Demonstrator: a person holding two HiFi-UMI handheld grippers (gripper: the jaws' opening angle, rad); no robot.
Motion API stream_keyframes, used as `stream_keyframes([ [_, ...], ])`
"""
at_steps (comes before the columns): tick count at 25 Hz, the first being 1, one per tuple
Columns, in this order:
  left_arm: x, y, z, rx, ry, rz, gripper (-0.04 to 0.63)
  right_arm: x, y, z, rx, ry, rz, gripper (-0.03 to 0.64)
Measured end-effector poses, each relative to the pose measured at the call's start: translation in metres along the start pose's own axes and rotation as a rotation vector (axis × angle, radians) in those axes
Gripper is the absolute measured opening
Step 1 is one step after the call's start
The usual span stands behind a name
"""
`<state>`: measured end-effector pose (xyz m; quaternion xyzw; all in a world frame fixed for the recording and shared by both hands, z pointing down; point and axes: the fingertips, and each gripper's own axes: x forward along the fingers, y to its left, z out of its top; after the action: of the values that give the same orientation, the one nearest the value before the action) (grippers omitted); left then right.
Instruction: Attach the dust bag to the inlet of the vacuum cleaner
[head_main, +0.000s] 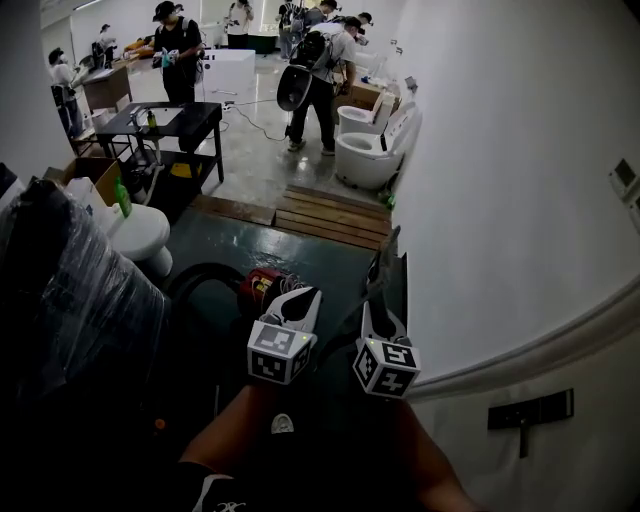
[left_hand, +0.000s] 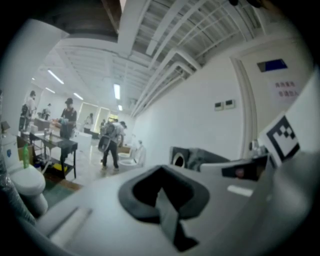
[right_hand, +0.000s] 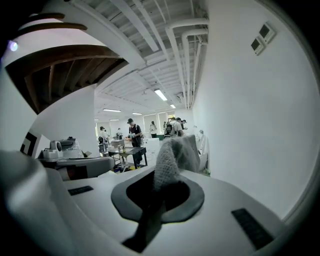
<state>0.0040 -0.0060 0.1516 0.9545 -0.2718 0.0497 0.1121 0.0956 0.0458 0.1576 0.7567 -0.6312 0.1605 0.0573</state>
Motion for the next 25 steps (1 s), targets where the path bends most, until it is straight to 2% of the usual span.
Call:
stream_keyframes([
  [7,0.008,0.022,-0.024,-0.034,0.049,0.017,-0.003,0.030,0.000,-0.010,-0.004,0.041,0.005,0.005],
  [15,0.026,0.055,-0.057,-0.082,0.123,0.103,-0.003,0.073,-0.007,-0.040,0.009,0.117,0.061,0.005],
  [20,0.052,0.073,-0.086,-0.153,0.170,0.168,-0.002,0.110,-0.033,-0.067,0.012,0.207,0.097,0.005],
  [25,0.090,0.077,-0.132,-0.196,0.258,0.183,-0.003,0.147,-0.073,-0.116,0.032,0.266,0.106,0.005],
])
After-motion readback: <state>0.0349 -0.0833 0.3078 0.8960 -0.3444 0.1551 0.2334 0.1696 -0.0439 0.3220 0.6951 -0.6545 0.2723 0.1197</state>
